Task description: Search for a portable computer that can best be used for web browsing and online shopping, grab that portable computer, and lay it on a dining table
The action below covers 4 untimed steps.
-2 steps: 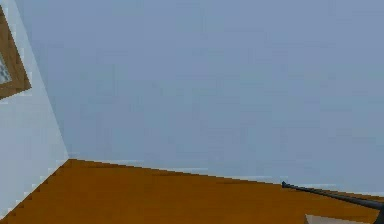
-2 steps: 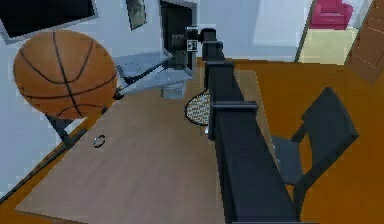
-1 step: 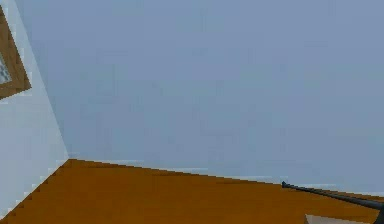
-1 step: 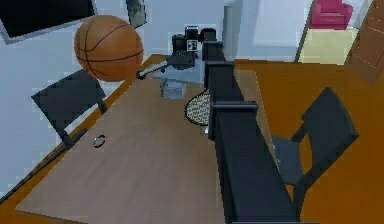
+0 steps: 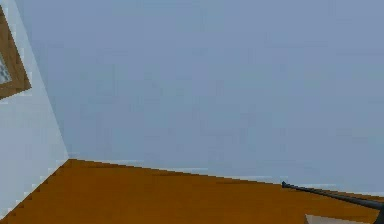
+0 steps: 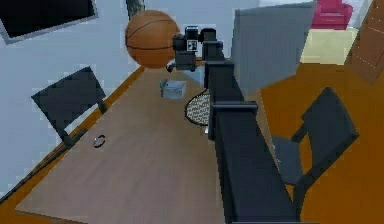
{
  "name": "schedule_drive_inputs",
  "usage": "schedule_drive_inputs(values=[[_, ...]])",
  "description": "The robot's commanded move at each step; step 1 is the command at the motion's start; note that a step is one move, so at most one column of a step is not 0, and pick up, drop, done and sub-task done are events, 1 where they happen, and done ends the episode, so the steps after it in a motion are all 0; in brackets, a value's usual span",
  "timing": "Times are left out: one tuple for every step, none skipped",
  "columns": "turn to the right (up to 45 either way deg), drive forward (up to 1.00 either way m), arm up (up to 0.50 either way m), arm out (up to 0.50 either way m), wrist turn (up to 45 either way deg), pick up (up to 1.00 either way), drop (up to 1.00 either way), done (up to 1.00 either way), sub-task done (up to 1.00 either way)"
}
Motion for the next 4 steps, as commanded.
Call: schedule_drive_inputs(values=[[0.0, 0.0, -0.02, 0.0, 0.0, 0.0, 0.0, 0.0, 0.0], [0.0, 0.0, -0.32, 0.0, 0.0, 0.0, 0.0, 0.0, 0.0], [0.0, 0.0, 0.0, 0.0, 0.0, 0.0, 1.0, 0.0, 0.0], [0.0, 0.0, 0.1, 0.0, 0.0, 0.0, 0.0, 0.0, 0.0]])
